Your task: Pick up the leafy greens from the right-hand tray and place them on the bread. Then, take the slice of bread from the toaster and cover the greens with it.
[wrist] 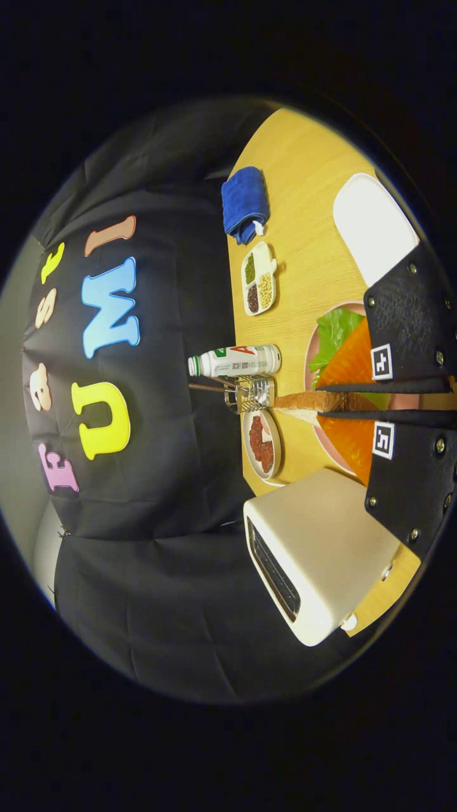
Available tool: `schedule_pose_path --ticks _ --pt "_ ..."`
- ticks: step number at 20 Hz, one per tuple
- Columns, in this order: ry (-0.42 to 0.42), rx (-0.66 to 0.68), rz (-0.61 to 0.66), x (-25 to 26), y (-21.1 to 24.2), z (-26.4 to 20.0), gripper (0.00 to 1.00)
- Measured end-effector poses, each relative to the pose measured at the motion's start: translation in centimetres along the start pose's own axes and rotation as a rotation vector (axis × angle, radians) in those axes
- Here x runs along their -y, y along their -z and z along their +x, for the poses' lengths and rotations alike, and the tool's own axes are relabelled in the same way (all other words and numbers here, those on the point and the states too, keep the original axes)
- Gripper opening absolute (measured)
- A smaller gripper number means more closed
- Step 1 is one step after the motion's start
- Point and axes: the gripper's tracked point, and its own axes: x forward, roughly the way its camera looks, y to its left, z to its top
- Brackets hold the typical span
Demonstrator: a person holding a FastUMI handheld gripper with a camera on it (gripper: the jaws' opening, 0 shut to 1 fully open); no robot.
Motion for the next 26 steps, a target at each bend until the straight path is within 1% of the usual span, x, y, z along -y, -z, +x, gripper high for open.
schedule_pose_path --ticks 3,6,7,11,12,16,20,23,26 --pt "0.005 -0.003 -0.02 0.8 0.1 0.4 0.16" --pt "0.067 0.015 -0.064 3.1 0.2 0.1 0.28" --pt "0.075 0.011 -0.069 3.5 0.4 0.2 0.32" --pt "0.09 0.001 -0.057 5.0 0.5 0.1 0.33" --pt "0.105 0.014 -0.067 5.6 0.2 0.0 0.38" --pt "0.116 0.06 -0.055 6.7 -1.5 -0.5 0.39" --pt "0.151 0.128 -0.062 8.7 -3.8 -1.6 0.39" --pt "0.184 0.194 -0.094 11.6 -6.1 -2.3 0.39" --pt "0.24 0.239 -0.086 16.0 -7.7 -2.9 0.39"
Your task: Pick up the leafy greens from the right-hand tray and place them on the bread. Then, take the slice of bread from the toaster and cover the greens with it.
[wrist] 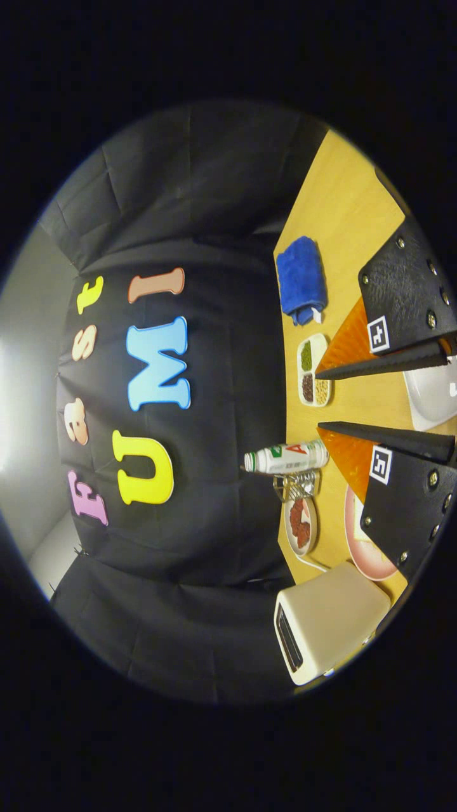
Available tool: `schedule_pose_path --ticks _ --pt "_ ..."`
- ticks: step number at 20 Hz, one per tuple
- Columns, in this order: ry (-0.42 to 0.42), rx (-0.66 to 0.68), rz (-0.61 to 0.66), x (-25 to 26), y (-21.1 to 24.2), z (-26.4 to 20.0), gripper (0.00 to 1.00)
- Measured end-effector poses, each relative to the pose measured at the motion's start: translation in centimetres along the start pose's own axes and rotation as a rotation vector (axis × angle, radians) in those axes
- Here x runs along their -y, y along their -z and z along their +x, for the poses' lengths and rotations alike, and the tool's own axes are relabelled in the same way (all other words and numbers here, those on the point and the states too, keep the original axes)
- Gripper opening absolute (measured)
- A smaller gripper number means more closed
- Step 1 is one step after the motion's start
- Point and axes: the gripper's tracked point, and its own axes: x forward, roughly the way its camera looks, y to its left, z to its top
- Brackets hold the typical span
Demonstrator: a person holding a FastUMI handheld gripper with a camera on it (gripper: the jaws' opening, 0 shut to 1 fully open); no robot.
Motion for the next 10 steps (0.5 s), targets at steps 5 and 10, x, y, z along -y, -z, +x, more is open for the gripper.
schedule_pose_path --ticks 5,10 --pt "0.013 0.015 0.032 5.9 -0.5 1.0 0.39" --pt "0.03 0.06 0.02 12.4 -1.4 1.5 0.39"
